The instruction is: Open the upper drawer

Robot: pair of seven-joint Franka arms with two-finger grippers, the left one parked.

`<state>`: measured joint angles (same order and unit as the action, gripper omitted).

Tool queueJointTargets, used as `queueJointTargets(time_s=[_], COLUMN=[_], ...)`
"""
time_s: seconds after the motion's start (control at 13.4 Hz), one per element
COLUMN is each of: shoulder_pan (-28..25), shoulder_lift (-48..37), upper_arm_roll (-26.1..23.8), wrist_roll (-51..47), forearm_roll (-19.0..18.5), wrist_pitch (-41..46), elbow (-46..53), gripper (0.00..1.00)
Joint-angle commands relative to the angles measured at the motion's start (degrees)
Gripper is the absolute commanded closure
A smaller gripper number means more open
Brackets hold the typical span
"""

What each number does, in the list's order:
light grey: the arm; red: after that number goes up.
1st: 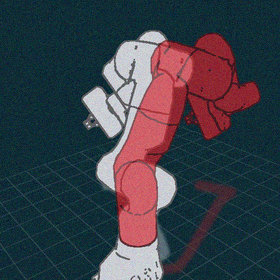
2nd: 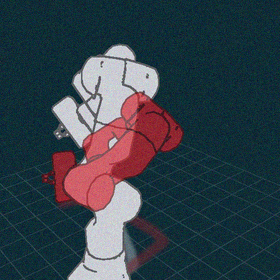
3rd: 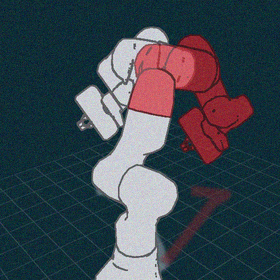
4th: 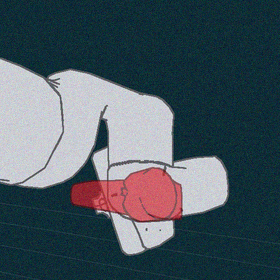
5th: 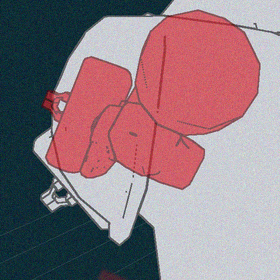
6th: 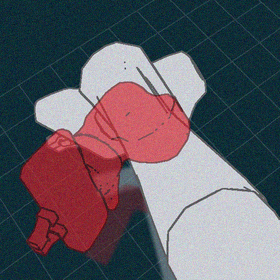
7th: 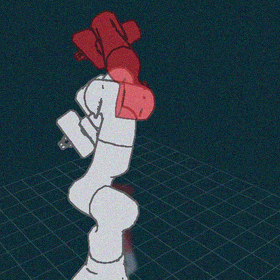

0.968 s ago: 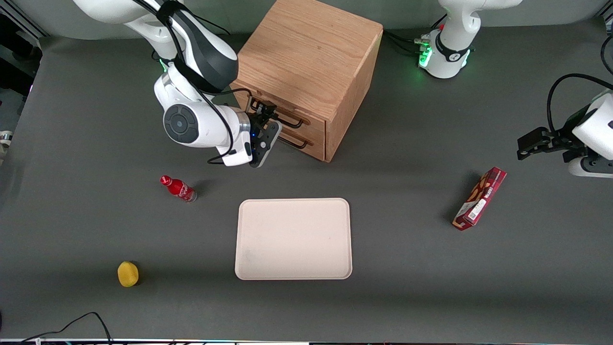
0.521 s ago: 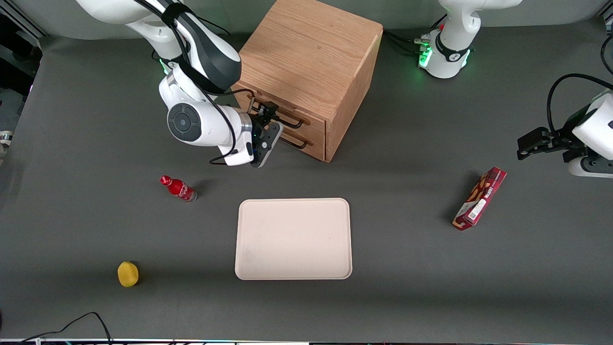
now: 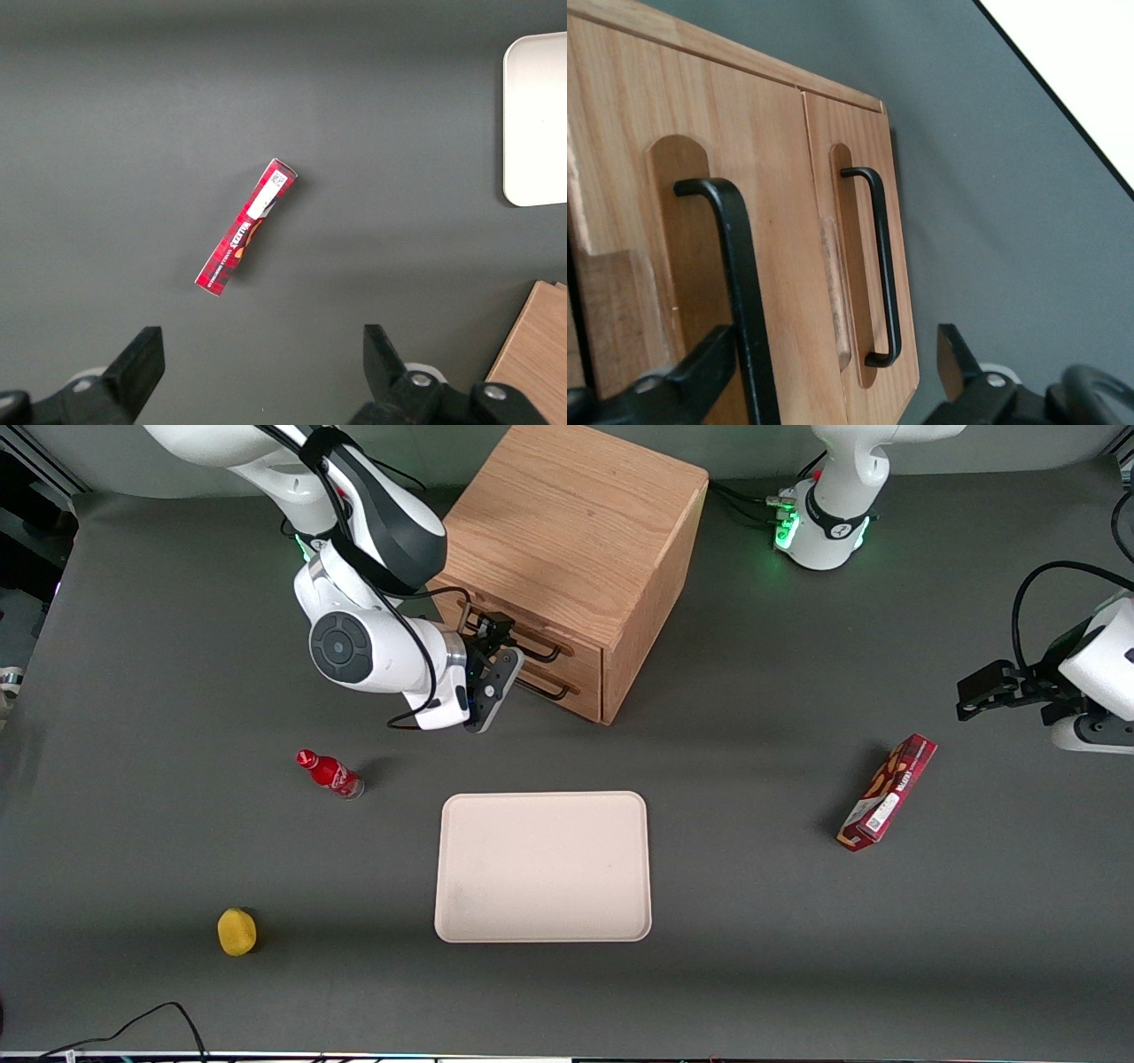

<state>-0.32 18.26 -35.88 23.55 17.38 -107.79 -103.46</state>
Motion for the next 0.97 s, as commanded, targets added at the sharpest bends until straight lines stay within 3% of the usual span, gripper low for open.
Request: queueJointTargets(time_s=[0.0,0.45,0.89], shoulder_pan=[0.3,0.4,1.1], shoulder_lift=[-1.6,-1.1,2.3], upper_arm_roll=[-0.6,-0.8,0.2], wrist_roll=[1.0,1.1,1.5], forearm_roll=[-0.3,-0.8,-6.8], wrist_pitch=[-1.1,-1.7,-3.1], elbow=[-1.9,-1.9,1.0], gripper=[0.00,0.00,0.00])
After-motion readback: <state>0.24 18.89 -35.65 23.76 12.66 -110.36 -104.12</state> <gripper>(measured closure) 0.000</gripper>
